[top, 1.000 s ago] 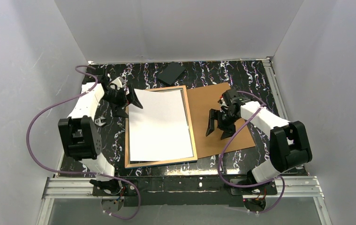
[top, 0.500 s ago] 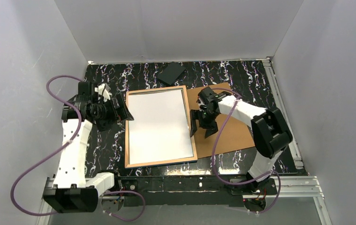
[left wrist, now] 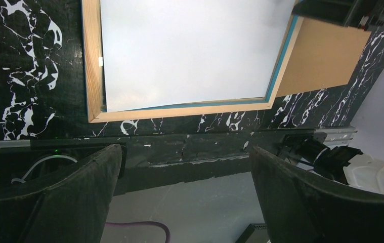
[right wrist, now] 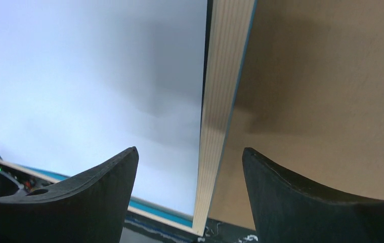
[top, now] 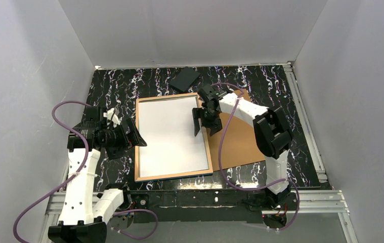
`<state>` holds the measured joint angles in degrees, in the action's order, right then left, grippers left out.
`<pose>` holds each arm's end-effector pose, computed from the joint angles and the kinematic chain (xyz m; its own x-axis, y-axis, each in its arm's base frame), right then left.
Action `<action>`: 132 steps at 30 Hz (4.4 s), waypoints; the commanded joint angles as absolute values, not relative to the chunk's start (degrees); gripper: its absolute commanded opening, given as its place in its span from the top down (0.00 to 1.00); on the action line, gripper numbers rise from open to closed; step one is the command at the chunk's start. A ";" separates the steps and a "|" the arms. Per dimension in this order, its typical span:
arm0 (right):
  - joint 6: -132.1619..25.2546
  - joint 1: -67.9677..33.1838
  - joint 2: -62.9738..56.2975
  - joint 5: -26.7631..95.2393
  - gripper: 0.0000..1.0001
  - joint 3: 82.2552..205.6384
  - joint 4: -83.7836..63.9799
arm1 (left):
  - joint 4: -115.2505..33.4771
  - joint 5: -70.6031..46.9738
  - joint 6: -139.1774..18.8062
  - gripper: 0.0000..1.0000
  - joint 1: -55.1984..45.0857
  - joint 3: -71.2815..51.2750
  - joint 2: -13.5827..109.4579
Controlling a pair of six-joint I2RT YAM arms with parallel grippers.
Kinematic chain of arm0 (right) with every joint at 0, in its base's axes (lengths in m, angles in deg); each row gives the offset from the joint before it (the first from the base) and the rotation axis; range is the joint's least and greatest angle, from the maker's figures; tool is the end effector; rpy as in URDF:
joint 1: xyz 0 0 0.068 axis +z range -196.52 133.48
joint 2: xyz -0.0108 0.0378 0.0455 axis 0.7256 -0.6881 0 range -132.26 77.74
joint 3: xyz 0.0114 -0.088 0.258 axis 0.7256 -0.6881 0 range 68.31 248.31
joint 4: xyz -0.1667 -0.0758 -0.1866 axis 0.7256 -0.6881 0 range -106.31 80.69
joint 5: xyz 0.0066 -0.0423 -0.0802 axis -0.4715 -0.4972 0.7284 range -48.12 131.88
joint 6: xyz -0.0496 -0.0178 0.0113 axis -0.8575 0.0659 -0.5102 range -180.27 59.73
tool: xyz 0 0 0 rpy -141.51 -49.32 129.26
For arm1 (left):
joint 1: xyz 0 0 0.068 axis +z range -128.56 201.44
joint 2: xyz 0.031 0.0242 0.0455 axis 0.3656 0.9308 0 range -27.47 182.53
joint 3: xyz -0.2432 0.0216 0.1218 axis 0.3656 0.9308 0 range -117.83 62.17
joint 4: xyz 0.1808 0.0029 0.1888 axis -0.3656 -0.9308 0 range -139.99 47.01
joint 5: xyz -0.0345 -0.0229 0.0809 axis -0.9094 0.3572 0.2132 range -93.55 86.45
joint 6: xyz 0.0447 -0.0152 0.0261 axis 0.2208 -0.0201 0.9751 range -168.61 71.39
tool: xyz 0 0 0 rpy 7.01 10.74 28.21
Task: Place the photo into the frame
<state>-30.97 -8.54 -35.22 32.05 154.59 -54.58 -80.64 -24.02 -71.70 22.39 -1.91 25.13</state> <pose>0.3137 0.2525 0.1965 -0.9707 -0.1461 -0.1908 -0.1983 0.9353 0.2930 0.1843 -0.0095 0.3834 -0.5226 -0.3761 -0.7651 0.1014 0.8637 -0.4938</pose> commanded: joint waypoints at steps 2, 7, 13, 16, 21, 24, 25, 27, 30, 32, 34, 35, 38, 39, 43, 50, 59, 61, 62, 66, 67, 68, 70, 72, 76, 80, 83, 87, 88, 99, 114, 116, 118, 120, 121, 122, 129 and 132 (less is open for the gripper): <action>-32.30 -7.81 -40.77 37.92 0.17 163.51 -59.23 | -87.62 -24.04 -70.29 0.02 22.32 0.85 23.93; -32.47 -7.56 -46.34 41.51 0.18 170.98 -63.51 | -88.44 -24.12 -69.56 0.02 22.29 2.52 23.34; -32.39 -7.27 -48.94 44.44 0.31 174.15 -65.07 | -88.95 -23.87 -69.06 0.02 22.32 4.23 21.99; -32.29 -7.17 -49.21 44.81 0.37 174.03 -65.38 | -89.48 -23.55 -68.51 0.02 22.30 4.48 21.79; -32.06 -7.15 -47.77 44.91 0.48 171.86 -64.53 | -89.74 -23.33 -68.16 0.02 22.28 4.95 21.81; -31.95 -7.16 -47.11 44.82 0.48 171.01 -64.40 | -89.90 -23.19 -68.12 0.02 22.26 5.16 21.74; -31.87 -7.20 -46.83 44.68 0.48 170.71 -64.16 | -89.84 -23.11 -68.12 0.02 22.31 5.14 21.61; -31.69 -7.19 -46.16 43.77 0.47 170.13 -63.74 | -90.12 -22.98 -68.12 0.02 22.28 4.98 21.62; -31.26 -7.00 -45.56 40.88 0.44 169.96 -63.26 | -90.64 -23.60 -68.12 0.02 22.32 4.25 21.68; -30.73 -6.63 -44.81 39.14 0.37 169.80 -62.82 | -91.03 -24.10 -68.18 0.02 22.32 3.63 21.83; -30.14 -6.17 -43.79 37.66 0.32 169.45 -61.97 | -91.38 -24.88 -68.36 0.02 22.27 3.04 21.96; -29.84 -5.96 -43.43 36.75 0.31 169.27 -61.61 | -91.57 -25.28 -68.44 0.02 22.32 2.64 22.01; -29.08 -5.30 -42.81 34.14 0.29 169.07 -60.85 | -91.97 -26.84 -68.81 0.02 22.29 1.62 22.51; -28.70 -5.11 -42.54 33.47 0.29 168.86 -60.45 | -91.99 -27.40 -68.96 0.02 22.27 1.46 22.60; -27.48 -4.31 -42.07 31.07 0.28 168.60 -59.07 | -92.17 -28.60 -69.17 0.02 22.28 0.95 22.77; -26.31 -2.87 -43.69 28.19 0.28 170.34 -57.57 | -92.52 -28.95 -69.32 0.02 22.29 1.59 22.57; -27.96 -1.79 -46.25 26.46 0.26 173.83 -55.90 | -92.00 -31.00 -69.25 0.02 22.32 2.64 22.01; -28.32 -1.81 -47.12 26.33 0.26 175.61 -56.57 | -92.05 -31.59 -69.10 0.02 22.27 2.69 22.12; -28.49 -1.79 -47.74 26.26 0.26 176.77 -57.02 | -92.04 -31.81 -69.16 0.02 22.29 2.78 22.14; -29.03 -1.83 -49.70 25.78 0.25 180.59 -58.88 | -92.31 -32.75 -69.17 0.02 22.24 2.84 22.06; -29.00 -1.83 -49.63 25.64 0.25 180.88 -59.04 | -92.40 -33.09 -69.17 0.02 22.30 2.71 22.00; -29.14 -1.81 -49.01 25.52 0.25 180.60 -58.90 | -92.45 -33.46 -69.28 0.02 22.28 2.56 21.83; -29.41 -1.85 -46.80 26.66 0.25 179.12 -58.56 | -91.53 -34.91 -70.20 0.02 22.31 2.64 21.47; -29.88 -2.31 -43.74 28.75 0.22 177.12 -58.67 | -89.69 -36.68 -72.08 0.02 22.24 3.37 21.35; -30.40 -5.91 -36.17 29.51 0.20 169.31 -57.78 | -85.05 -37.59 -75.96 0.02 19.15 5.36 22.25; -31.02 -11.82 -27.15 27.74 0.20 158.03 -54.89 | -79.15 -35.52 -80.19 0.02 12.52 6.04 25.20; -32.31 -17.20 -21.47 27.46 0.20 150.20 -53.87 | -74.46 -32.24 -83.17 0.02 6.25 5.72 28.81; -34.55 -25.16 -15.49 26.39 0.19 140.75 -53.11 | -68.02 -27.33 -86.55 0.02 -3.47 3.98 36.40; -35.46 -27.07 -14.24 26.37 0.19 139.07 -53.16 | -66.94 -25.96 -86.95 0.02 -6.19 3.07 38.69; -39.48 -52.81 -8.37 23.80 0.17 130.16 -53.80 | -57.75 -13.65 -93.03 0.00 -27.07 -12.35 66.27; -36.72 -59.77 -19.24 33.72 0.18 132.00 -52.87 | -48.20 -5.54 -98.38 0.06 -29.28 -14.93 80.07; -36.70 -59.71 -20.59 33.17 0.18 132.04 -52.75 | -47.95 -5.01 -99.11 0.06 -29.31 -15.00 81.44; -36.71 -59.78 -21.45 33.28 0.19 131.93 -52.69 | -47.53 -4.55 -99.59 0.06 -29.19 -15.09 82.76; -36.75 -59.71 -21.96 32.27 0.19 131.46 -52.50 | -47.17 -4.37 -100.40 0.07 -29.21 -15.14 84.04; -36.77 -59.78 -22.00 31.56 0.20 131.12 -52.33 | -47.26 -4.41 -100.71 0.07 -29.22 -15.50 84.67; -36.84 -59.73 -21.97 31.09 0.20 130.78 -52.18 | -47.52 -4.35 -100.78 0.08 -29.26 -15.83 85.50; -37.47 -59.79 -20.97 29.19 0.20 127.75 -51.37 | -46.60 -6.10 -101.71 0.09 -29.44 -19.45 90.27; -37.99 -59.72 -20.71 29.42 0.20 127.64 -51.61 | -47.68 -4.49 -100.41 0.08 -30.13 -19.78 88.26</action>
